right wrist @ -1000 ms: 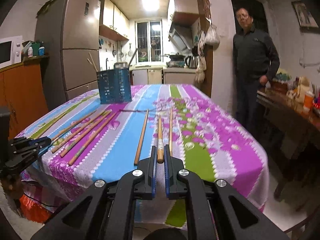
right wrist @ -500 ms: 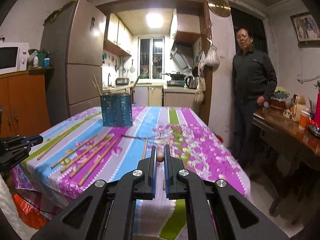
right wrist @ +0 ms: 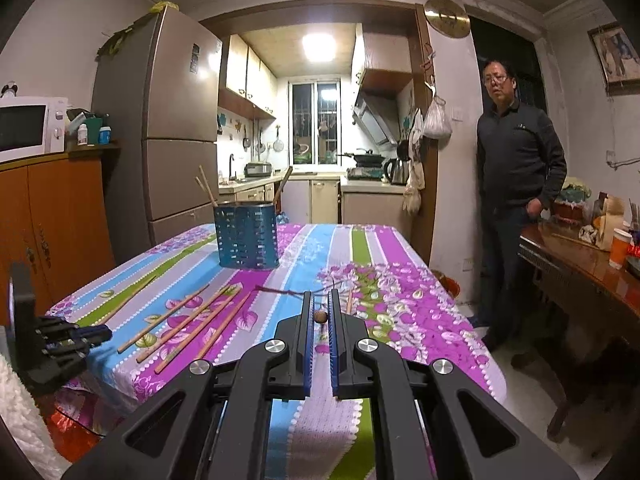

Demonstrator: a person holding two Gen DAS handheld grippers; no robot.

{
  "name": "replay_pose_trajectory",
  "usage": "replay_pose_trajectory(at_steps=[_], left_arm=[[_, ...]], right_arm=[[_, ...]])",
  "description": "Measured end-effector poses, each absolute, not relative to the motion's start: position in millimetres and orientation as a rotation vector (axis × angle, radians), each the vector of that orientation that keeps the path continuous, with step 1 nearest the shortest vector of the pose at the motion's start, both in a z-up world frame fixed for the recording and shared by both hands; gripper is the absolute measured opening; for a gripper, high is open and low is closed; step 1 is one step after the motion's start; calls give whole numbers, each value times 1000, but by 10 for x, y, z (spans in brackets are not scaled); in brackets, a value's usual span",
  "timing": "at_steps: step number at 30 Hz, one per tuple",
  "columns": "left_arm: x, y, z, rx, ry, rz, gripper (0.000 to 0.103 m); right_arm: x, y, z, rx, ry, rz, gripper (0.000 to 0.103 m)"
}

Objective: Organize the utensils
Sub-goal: 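Close the left tool on a chopstick while the right tool grasps another chopstick, then lift both held chopsticks upright and move them toward the blue holder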

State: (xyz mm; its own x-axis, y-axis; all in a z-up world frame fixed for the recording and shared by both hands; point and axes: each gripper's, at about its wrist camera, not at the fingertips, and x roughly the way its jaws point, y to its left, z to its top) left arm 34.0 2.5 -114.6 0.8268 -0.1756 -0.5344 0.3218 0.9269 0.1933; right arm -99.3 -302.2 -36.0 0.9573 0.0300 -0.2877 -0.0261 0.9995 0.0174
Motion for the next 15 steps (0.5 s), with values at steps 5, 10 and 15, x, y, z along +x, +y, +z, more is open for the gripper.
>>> replay_pose_trajectory(at_steps=[5,10,15], left_arm=[[333,20,-1255,301,522,-276,12],[302,-1,-1284,315,513,-286,37],[341,0,-1302,300,518,-287,31]], right_arm=[[-977,-3019,-374,21,308,23,8],[-961,-2966,-393,19,317,27,8],[-966,-2945,-384,16,319,29,8]])
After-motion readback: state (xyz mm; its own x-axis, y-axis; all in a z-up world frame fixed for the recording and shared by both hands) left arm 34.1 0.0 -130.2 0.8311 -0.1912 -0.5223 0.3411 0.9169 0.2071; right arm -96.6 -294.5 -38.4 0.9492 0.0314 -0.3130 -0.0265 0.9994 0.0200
